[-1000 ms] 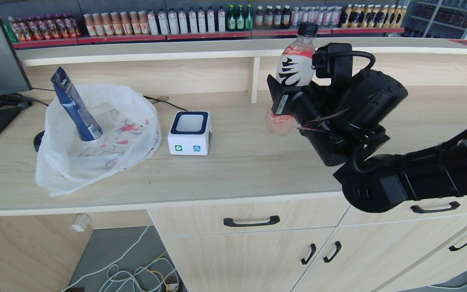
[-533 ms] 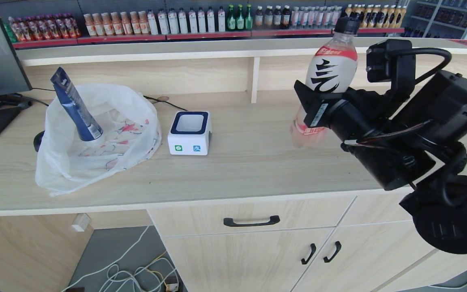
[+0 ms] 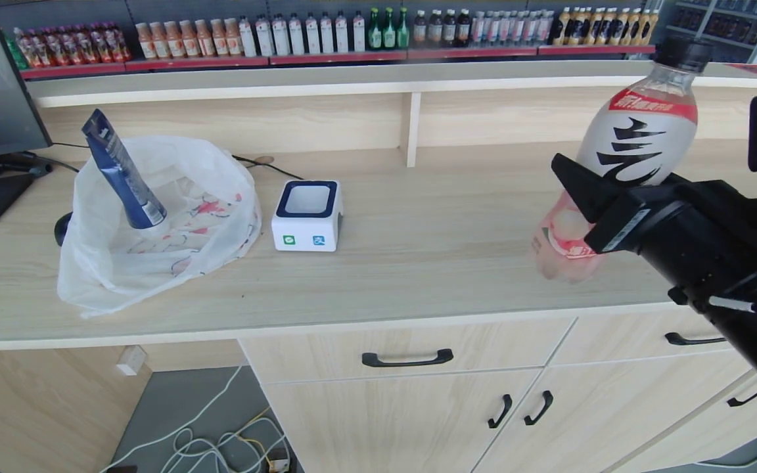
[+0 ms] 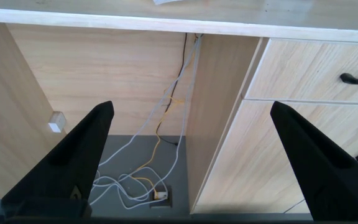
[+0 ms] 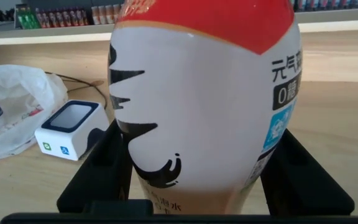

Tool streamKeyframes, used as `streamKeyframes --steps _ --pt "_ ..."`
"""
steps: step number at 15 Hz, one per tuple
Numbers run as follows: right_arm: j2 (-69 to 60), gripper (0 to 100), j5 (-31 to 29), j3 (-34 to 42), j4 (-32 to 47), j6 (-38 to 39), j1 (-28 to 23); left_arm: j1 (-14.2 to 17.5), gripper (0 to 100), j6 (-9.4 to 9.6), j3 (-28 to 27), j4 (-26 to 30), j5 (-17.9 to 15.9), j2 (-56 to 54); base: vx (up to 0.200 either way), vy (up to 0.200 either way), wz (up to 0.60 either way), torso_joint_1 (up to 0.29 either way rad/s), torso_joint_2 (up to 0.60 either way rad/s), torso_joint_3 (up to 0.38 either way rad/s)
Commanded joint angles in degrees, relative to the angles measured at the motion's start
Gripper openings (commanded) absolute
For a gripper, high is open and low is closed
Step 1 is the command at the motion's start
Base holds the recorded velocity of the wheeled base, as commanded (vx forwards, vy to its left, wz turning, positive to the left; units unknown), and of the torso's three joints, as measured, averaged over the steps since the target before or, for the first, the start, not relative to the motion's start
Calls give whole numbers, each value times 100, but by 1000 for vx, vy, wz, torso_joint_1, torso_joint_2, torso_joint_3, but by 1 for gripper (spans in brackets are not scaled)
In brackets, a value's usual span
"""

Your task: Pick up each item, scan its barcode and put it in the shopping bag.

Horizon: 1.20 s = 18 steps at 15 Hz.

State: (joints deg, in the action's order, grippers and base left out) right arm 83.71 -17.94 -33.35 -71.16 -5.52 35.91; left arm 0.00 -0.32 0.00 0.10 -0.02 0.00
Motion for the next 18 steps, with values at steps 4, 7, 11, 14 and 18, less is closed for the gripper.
streamKeyframes --steps 4,7,11,14,18 --pt "-901 0 -7 734 5 -151 619 -9 100 -3 0 -1 2 0 0 0 0 0 0 0" --pt "-953 0 -16 866 5 -274 1084 0 100 -3 0 -1 2 0 0 0 0 0 0 0" --pt "-795 0 -16 866 14 -749 2025 0 100 -3 0 -1 2 0 0 0 0 0 0 0" --pt "-681 0 -25 936 14 -1267 2385 0 100 -3 0 -1 2 0 0 0 0 0 0 0" --pt "-347 0 -25 901 14 -1592 2886 0 100 -3 0 -1 2 0 0 0 0 0 0 0"
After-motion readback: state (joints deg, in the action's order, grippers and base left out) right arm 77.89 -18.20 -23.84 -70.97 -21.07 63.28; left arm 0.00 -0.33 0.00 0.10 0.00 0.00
